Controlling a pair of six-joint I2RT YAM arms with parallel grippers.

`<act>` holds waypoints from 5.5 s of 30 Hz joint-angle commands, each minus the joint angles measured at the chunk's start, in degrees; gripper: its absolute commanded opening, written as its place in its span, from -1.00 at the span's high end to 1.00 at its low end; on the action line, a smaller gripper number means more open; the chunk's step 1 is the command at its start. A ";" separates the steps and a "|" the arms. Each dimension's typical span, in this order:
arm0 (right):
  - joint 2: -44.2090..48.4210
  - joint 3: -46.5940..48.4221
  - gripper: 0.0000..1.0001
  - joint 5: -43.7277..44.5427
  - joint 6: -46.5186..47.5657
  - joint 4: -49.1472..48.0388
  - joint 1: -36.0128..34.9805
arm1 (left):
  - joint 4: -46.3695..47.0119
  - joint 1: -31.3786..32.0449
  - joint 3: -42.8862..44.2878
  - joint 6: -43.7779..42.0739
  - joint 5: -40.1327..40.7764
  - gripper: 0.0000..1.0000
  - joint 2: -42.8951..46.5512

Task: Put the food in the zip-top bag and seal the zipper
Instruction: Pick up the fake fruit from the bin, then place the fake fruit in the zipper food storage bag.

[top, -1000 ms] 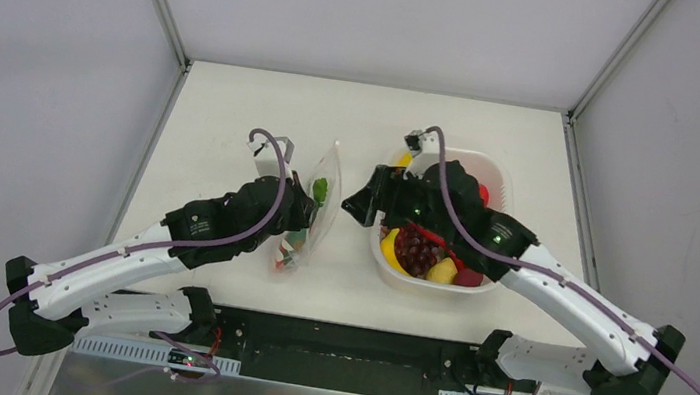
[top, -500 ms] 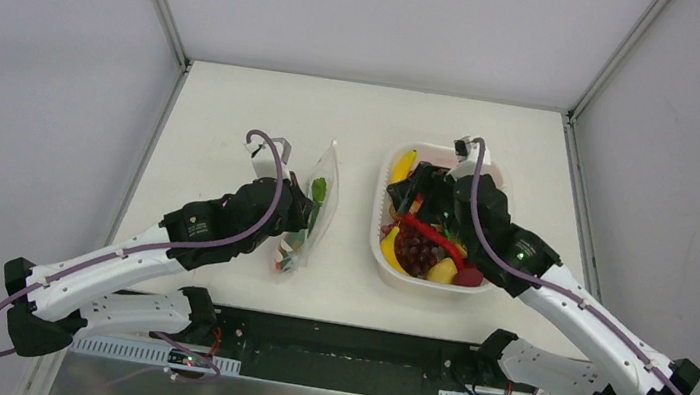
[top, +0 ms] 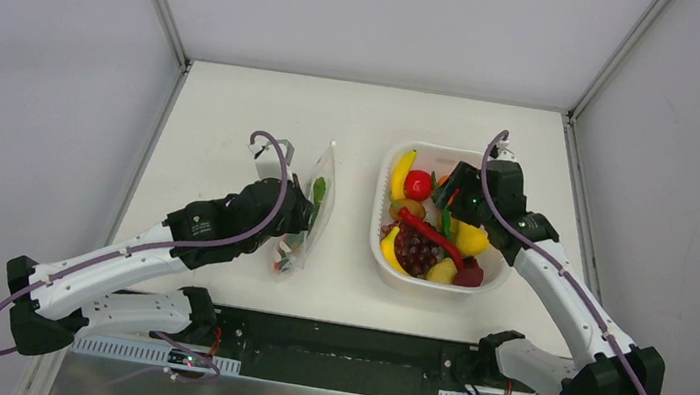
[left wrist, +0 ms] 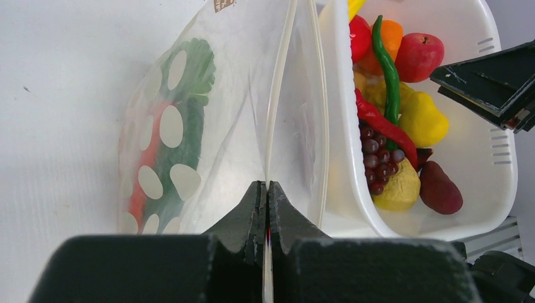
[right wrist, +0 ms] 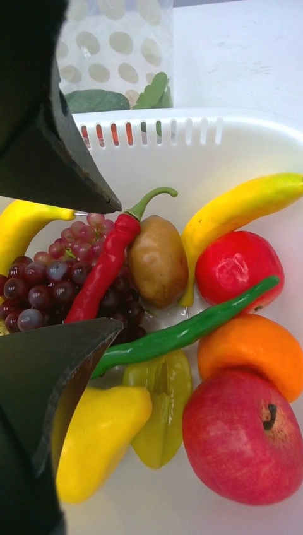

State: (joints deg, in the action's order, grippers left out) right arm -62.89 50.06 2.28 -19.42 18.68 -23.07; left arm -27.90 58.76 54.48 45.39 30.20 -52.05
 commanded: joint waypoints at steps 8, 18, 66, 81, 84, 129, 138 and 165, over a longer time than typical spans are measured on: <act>-7.59 2.87 -0.27 -10.86 0.02 -12.37 1.59 | -0.42 -0.42 1.50 -1.78 -0.83 1.00 -0.31; -21.53 6.71 -0.16 -14.85 -0.31 -28.38 3.03 | -0.92 -0.48 2.51 -3.32 -2.29 1.00 -1.27; -27.44 -1.30 0.72 -24.90 -1.42 -54.22 6.34 | -2.07 -0.56 5.39 -5.66 -7.06 1.00 -6.16; -11.50 -10.93 0.72 -16.35 -1.11 -57.90 6.34 | -2.16 -0.58 6.56 -5.77 -8.47 1.00 -7.80; -9.81 -12.07 0.72 -13.82 -1.05 -58.58 6.30 | -2.16 -0.58 6.62 -5.66 -8.78 1.00 -7.94; 4.49 -3.64 0.80 -47.29 -15.81 -70.57 -5.73 | -1.99 -0.54 8.98 -7.84 -13.60 1.00 -9.59; -0.54 -1.99 0.81 -54.65 -10.43 -71.92 -10.61 | 0.65 -0.58 7.77 -10.89 -20.06 1.00 -8.39; -2.98 3.18 0.81 -68.13 -8.88 -75.10 -12.00 | -0.49 -0.58 6.62 -11.90 -19.67 1.00 -6.07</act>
State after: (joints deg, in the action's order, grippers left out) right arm -67.13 50.59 -64.29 -30.17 -53.36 -34.54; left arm -28.99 58.76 61.14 34.81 10.70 -58.74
